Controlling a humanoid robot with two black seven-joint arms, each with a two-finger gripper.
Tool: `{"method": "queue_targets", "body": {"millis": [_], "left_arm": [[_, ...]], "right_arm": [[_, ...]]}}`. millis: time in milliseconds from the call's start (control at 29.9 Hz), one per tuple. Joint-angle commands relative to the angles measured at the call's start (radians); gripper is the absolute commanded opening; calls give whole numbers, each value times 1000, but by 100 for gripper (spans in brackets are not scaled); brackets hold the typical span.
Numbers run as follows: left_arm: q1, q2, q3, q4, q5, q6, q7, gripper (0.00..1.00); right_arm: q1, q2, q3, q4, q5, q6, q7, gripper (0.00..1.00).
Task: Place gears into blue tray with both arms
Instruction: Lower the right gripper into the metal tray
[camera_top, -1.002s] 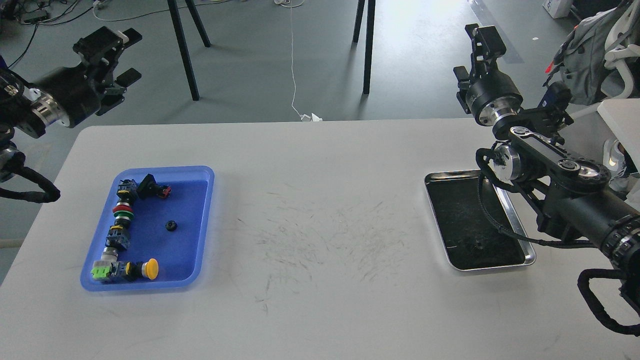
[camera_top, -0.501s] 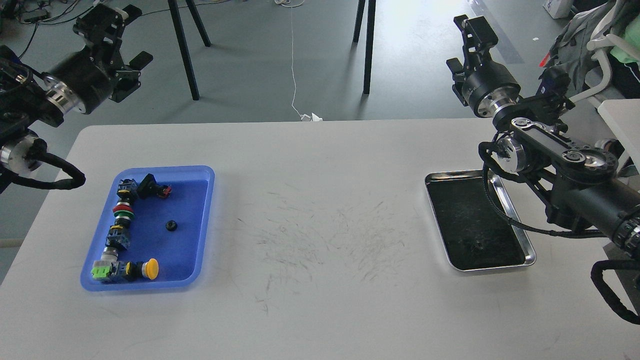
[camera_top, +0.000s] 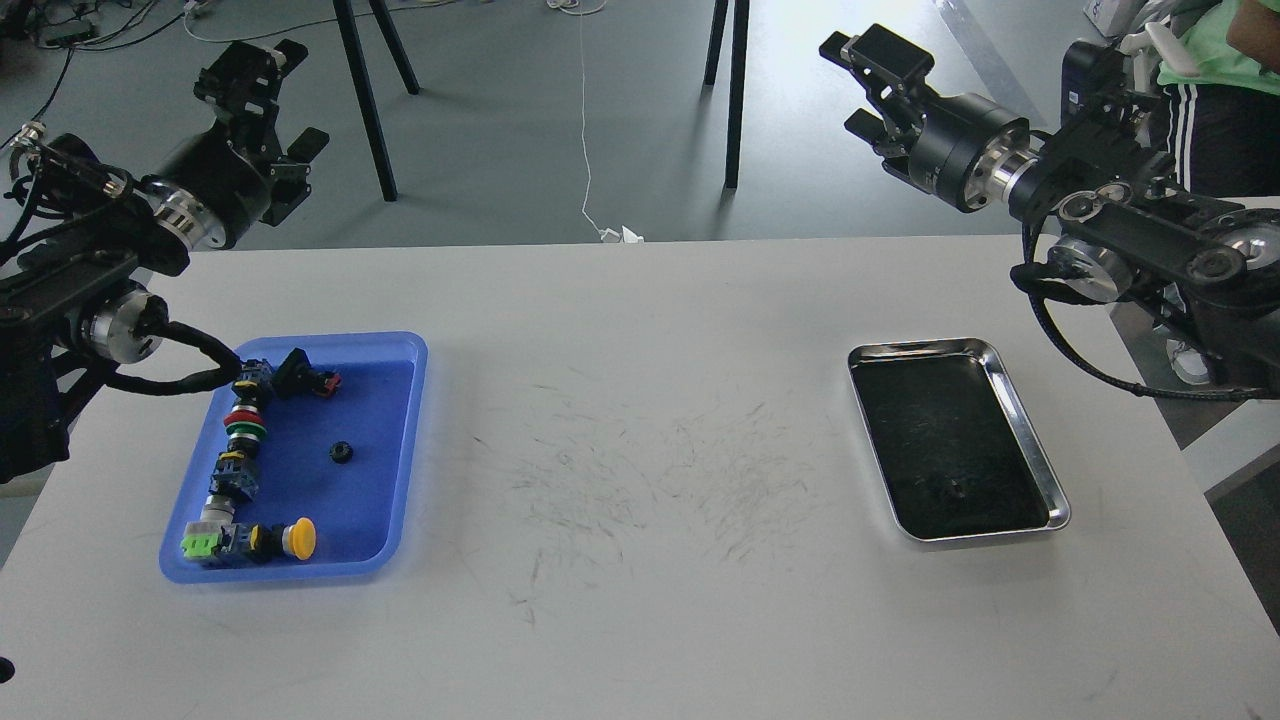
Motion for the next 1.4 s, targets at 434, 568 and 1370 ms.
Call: {"method": "queue_targets", "body": {"millis": [434,568,1370], "left_arm": [[0,-79,-15,116,-10,-121,0,99],[-1,-125,3,141,0,-133,0,99],[-23,-220,3,260,60,-135,0,99]], "right_arm": [[145,-70,-275,229,-358,34,14,97],[151,-107,-295,261,-466,58,50,97],[191,-271,-588,346,-1210,42,162,96]]}}
